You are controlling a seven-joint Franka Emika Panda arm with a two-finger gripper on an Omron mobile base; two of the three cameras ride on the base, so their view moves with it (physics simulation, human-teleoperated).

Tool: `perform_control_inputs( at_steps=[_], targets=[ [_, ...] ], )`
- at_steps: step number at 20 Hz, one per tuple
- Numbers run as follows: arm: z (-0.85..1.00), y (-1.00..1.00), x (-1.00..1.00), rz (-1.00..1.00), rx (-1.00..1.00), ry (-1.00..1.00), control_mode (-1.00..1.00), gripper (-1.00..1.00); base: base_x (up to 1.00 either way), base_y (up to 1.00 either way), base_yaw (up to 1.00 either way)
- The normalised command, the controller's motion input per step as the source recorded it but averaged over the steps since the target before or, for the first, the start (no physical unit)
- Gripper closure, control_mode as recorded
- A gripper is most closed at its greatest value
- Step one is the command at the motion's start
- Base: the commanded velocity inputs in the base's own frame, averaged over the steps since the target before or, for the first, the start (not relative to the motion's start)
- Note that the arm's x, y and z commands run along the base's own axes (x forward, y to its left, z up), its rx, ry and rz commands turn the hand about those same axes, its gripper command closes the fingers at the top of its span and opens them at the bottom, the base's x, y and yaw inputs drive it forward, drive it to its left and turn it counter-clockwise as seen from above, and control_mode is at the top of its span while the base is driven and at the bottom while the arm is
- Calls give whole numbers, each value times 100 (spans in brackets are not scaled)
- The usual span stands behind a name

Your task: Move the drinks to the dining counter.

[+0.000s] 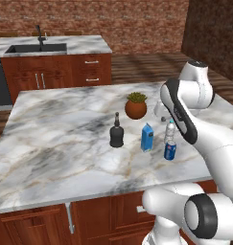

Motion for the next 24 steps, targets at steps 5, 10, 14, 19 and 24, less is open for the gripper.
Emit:
perform_control_inputs(
  at_steps=[5, 10, 14, 19, 24],
  targets=[
    [-28, -30, -10, 0, 0, 0, -100, -100, 0, 0, 0],
    [-22, -16, -8, 0, 0, 0, -100, -100, 0, 0, 0],
    [-21, -6, -5, 0, 0, 0, -100, -100, 0, 0, 0],
    [-16, -2, -1, 0, 0, 0, -100, -100, 0, 0, 0],
    [-7, -2, 0, 0, 0, -4, -100, -100, 0, 0, 0]
  ],
)
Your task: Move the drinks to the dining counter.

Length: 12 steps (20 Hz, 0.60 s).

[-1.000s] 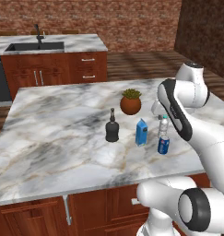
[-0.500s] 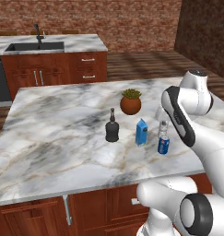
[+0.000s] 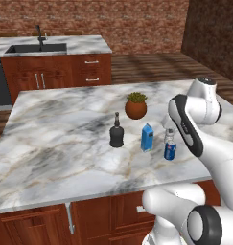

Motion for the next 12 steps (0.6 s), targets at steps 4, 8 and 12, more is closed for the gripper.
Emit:
perform_control_inputs(
  at_steps=[4, 8, 12],
  targets=[
    [-10, -17, 0, 0, 2, 0, -100, -100, 0, 0, 0],
    [-15, -13, 4, 0, 0, 0, -100, -100, 0, 0, 0],
    [-13, -1, 6, 0, 0, 4, -100, -100, 0, 0, 0]
  ],
)
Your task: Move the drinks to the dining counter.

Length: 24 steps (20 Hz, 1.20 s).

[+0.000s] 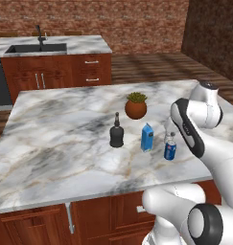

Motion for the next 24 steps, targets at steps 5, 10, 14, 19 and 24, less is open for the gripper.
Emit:
perform_control_inputs(
  at_steps=[5, 10, 14, 19, 24],
  targets=[
    [-20, 0, 11, 0, 0, 1, -100, -100, 0, 0, 0],
    [-30, 0, 10, 0, 0, 0, -100, -100, 0, 0, 0],
    [-31, 0, 7, 0, 0, 0, -100, -100, 0, 0, 0],
    [-31, 0, 8, 0, 0, 0, -100, -100, 0, 0, 0],
    [-12, -2, 13, 0, 0, 0, -100, -100, 0, 0, 0]
  ],
)
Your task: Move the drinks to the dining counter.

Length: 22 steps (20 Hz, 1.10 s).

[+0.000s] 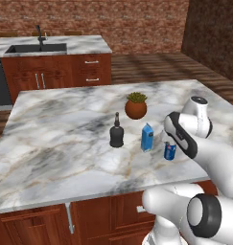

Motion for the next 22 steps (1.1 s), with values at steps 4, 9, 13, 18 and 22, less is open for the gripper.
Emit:
perform_control_inputs(
  at_steps=[4, 9, 13, 18, 22],
  targets=[
    [-2, -8, 17, 0, 0, 1, -100, -100, 0, 0, 0],
    [-1, -14, 12, 0, 0, 1, -100, -100, 0, 0, 0],
    [-9, -4, 10, 0, 0, 0, -100, -100, 0, 0, 0],
    [-16, 0, 9, 0, 0, 0, -100, -100, 0, 0, 0],
    [-12, 0, 8, 0, 0, 0, -100, -100, 0, 0, 0]
  ],
)
